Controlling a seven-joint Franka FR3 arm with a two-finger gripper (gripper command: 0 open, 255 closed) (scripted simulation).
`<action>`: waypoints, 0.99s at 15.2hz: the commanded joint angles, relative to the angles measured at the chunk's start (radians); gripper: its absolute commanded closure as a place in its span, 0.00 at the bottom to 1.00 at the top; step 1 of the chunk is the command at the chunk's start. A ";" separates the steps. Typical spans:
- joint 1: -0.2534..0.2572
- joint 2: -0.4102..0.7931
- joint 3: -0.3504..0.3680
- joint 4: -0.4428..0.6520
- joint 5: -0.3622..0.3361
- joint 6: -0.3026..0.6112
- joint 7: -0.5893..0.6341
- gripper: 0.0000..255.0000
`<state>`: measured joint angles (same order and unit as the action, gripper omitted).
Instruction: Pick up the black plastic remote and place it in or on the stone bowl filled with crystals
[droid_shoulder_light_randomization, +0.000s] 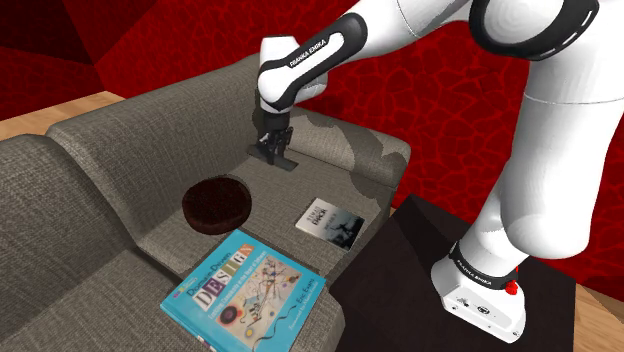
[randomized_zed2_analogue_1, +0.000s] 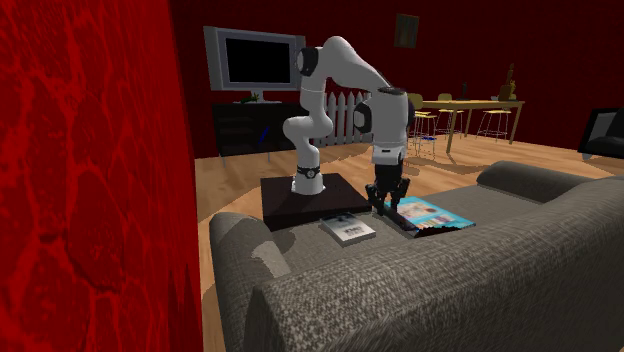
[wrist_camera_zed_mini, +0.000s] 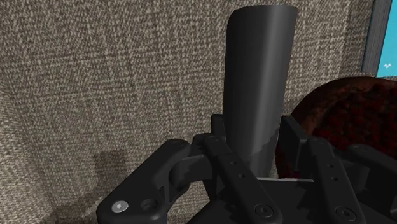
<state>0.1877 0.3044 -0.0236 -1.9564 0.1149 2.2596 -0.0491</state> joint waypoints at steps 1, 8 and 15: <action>0.027 0.033 0.013 0.048 -0.006 -0.011 0.046 1.00; 0.120 0.174 0.045 0.258 -0.029 -0.069 0.186 1.00; 0.193 0.331 0.061 0.481 -0.048 -0.127 0.285 1.00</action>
<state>0.3771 0.6242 0.0366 -1.4866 0.0679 2.1311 0.2300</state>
